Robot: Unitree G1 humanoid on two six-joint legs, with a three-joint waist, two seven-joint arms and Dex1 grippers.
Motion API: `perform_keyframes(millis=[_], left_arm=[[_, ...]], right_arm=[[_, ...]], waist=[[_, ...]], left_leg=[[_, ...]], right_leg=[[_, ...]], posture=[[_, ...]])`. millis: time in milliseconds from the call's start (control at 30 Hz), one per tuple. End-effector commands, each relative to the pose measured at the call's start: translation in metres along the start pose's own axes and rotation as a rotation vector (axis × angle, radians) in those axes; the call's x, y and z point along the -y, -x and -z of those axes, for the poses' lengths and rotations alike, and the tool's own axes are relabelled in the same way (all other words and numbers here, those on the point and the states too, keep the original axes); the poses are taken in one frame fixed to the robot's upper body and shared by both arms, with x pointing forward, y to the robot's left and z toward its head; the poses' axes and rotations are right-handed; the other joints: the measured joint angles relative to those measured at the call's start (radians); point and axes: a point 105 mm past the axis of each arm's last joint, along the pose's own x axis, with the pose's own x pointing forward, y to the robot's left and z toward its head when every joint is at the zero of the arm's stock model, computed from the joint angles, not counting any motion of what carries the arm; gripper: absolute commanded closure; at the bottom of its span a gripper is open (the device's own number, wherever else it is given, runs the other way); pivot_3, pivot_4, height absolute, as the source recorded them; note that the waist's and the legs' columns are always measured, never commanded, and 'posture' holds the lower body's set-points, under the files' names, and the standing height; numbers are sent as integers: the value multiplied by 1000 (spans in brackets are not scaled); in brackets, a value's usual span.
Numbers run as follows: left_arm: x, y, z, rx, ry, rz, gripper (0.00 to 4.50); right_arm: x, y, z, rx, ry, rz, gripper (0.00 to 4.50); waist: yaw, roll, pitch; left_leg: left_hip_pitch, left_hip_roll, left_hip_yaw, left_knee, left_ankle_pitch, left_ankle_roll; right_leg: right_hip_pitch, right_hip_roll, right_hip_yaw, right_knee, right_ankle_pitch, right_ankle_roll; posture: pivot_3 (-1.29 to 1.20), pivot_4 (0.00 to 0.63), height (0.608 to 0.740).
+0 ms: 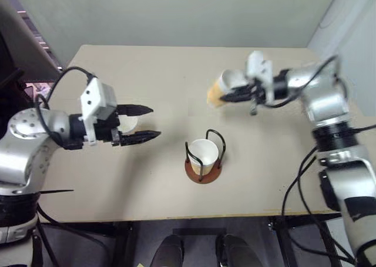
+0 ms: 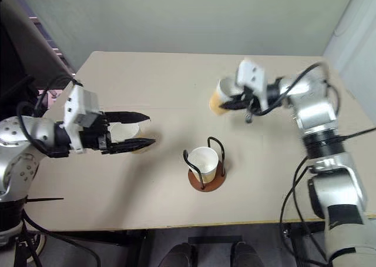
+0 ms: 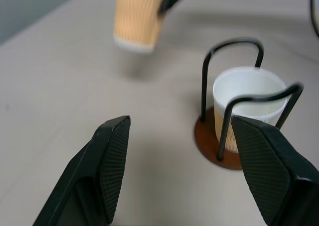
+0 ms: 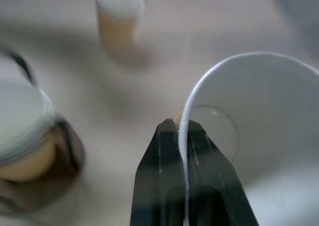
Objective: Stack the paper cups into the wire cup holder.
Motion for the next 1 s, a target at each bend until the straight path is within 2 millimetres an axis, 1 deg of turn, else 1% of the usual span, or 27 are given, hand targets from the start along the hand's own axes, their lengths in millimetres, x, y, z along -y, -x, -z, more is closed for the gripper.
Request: perform_keyframes(millis=[33,67,133,200,233,300,333,367,467,567,800,900,967,1000], left_arm=[[7,11,-22,75,-26,74,1036],[8,14,-24,86,-21,88,1036],[12,19,-22,69,1,128,1036],[15,22,-15,36,16,161,1036],[16,23,-9,3,21,173,1036],[17,25,-2,-38,27,182,1036],[17,26,2,-60,24,186,1036],[18,27,4,-71,22,188,1036],[17,29,9,-99,19,181,1036],[18,30,12,-111,14,173,1036],[20,32,14,-126,10,159,1036],[19,33,15,-130,7,152,1036],[19,33,15,-131,8,148,1036],[19,34,15,-131,8,146,1036]], right_arm=[[-36,19,-43,129,3,-126,4479],[-47,22,-50,144,1,-161,4479],[-68,20,-60,172,-12,-213,4479],[-80,16,-62,173,-27,-233,4479],[-84,8,-57,150,-34,-232,4479],[-88,-3,-49,108,-32,-223,4479],[-90,-7,-44,87,-28,-219,4479],[-91,-8,-42,76,-24,-216,4479],[-96,-14,-35,52,-22,-225,4479],[-99,-21,-23,9,-11,-223,4479],[-102,-27,-19,-8,9,-239,4479],[-99,-31,-16,-23,19,-235,3863],[-98,-31,-16,-21,23,-236,3274],[-98,-31,-17,-21,24,-236,2819]], waist=[[-1,0,0],[-1,0,0],[-6,0,0],[-12,0,0],[-14,0,0],[-15,0,0],[-15,0,0],[-15,0,0],[-15,0,0],[-14,0,0],[-14,0,0],[-14,0,0],[-14,0,0],[-14,0,0]], left_leg=[[0,0,0,0,0,0],[0,0,0,0,0,0],[1,1,0,0,0,-1],[2,2,0,0,1,-3],[3,2,0,0,1,-3],[7,3,0,-1,1,-2],[9,3,0,-1,-3,8],[10,4,-1,-1,-4,10],[10,4,-1,-1,-4,11],[10,3,-1,0,-2,13],[10,3,-1,-1,-2,14],[10,3,-1,-1,-2,14],[9,3,-1,-1,-2,14],[8,3,-1,-1,-2,14]], right_leg=[[1,1,0,-1,0,0],[1,2,0,-1,0,0],[1,3,1,-1,0,0],[1,5,2,-1,0,0],[1,5,3,0,0,0],[3,5,3,2,0,-1],[5,5,3,2,1,-2],[6,5,3,2,1,-3],[6,5,3,2,1,-12],[7,5,3,2,3,-14],[6,5,3,1,4,-15],[6,6,3,0,4,-15],[5,5,3,0,4,-15],[5,5,3,0,4,-15]], posture=[[0,150,740],[0,150,740],[0,150,740],[0,150,740],[0,150,740],[0,150,740],[0,150,740],[0,150,740],[0,150,740],[0,150,740],[0,150,740],[0,150,740],[0,150,740],[0,150,740]])
